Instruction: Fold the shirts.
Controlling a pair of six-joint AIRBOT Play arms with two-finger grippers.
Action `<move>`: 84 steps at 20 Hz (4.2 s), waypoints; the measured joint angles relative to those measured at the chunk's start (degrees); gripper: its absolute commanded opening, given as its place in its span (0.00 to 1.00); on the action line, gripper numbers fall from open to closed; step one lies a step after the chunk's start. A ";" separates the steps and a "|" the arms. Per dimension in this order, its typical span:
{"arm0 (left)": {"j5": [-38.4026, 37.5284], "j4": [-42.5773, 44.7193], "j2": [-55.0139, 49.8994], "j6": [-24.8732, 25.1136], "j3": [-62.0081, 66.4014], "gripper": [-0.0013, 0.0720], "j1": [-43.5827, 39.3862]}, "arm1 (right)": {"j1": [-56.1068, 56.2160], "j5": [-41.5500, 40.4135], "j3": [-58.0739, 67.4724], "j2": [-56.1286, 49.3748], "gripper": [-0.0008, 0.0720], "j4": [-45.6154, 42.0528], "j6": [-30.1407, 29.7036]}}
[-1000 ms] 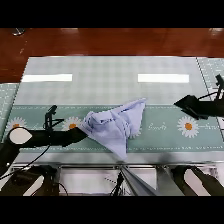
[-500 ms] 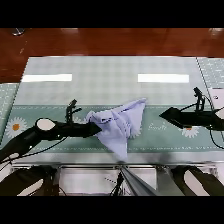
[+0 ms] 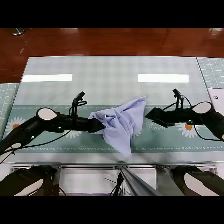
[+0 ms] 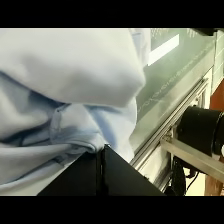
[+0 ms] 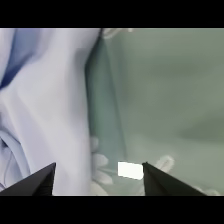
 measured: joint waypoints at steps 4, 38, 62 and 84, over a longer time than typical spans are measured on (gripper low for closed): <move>-2.19 -0.11 1.11 0.48 0.70 0.04 4.74 | 4.68 -1.05 3.61 -7.08 0.64 4.74 -2.19; -19.30 35.17 32.98 -21.51 36.35 0.04 32.24 | 3.96 34.80 32.81 40.68 0.05 -34.73 16.74; -14.97 28.30 3.58 -15.39 19.04 0.98 30.95 | -30.99 14.38 28.41 -2.80 0.86 -29.62 10.84; 7.85 -9.25 -2.95 -7.96 -12.33 0.05 -1.86 | -35.12 8.57 -0.90 10.01 0.86 -6.54 -3.34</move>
